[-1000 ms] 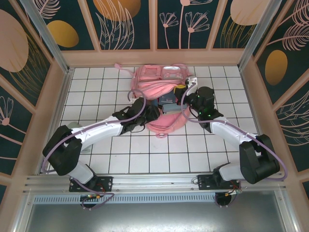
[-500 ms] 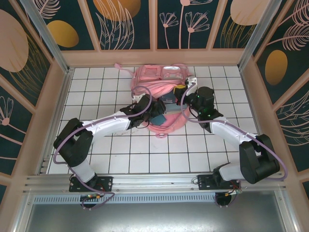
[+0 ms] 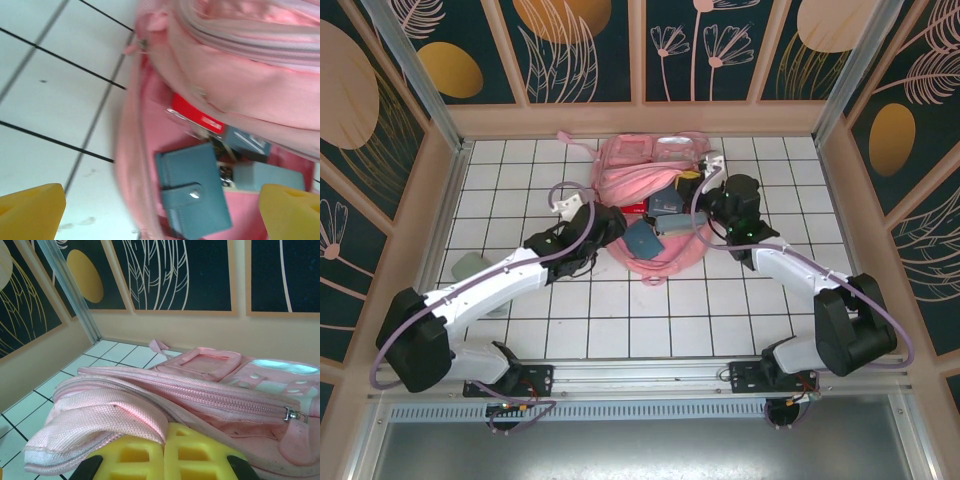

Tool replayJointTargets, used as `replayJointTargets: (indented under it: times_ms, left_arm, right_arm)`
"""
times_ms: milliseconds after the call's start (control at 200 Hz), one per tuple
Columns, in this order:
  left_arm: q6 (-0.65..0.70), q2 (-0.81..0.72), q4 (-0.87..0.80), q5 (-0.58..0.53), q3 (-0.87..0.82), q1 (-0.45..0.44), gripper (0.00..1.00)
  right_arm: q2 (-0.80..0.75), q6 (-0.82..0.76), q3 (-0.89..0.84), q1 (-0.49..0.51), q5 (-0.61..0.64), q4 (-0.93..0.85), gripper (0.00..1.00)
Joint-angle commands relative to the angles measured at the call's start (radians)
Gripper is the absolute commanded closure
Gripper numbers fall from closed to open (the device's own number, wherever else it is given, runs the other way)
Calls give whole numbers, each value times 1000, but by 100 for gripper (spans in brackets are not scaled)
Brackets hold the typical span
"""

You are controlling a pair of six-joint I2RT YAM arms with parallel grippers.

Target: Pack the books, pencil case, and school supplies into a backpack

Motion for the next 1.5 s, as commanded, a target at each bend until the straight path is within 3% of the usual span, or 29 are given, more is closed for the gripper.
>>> replayJointTargets:
  times_ms: [0, 100, 225, 551, 756, 896, 1256, 1496]
  left_arm:
    - [-15, -28, -111, -50, -57, 78, 2]
    - [-14, -55, -124, -35, -103, 162, 2]
    - [-32, -93, -174, -96, -145, 250, 1]
    - [-1, -138, -231, -110, -265, 581, 1]
    - [-42, -100, -255, -179, -300, 715, 1]
    - [-64, -57, -297, -233, -307, 777, 1]
    - [87, 65, -48, -36, -368, 819, 1]
    - [89, 119, -23, -9, -381, 819, 1]
  right_arm:
    - [-7, -12, 51, 34, -15, 46, 100]
    - [-16, -12, 51, 36, -16, 45, 100]
    - [-17, -7, 52, 41, -26, 49, 100]
    - [5, -7, 71, 73, -32, 52, 100]
    - [11, -16, 76, 88, -24, 47, 100]
    - [12, -16, 76, 90, -24, 48, 100]
    - [22, -17, 83, 97, -26, 50, 100]
    - [31, -21, 84, 97, -21, 47, 100]
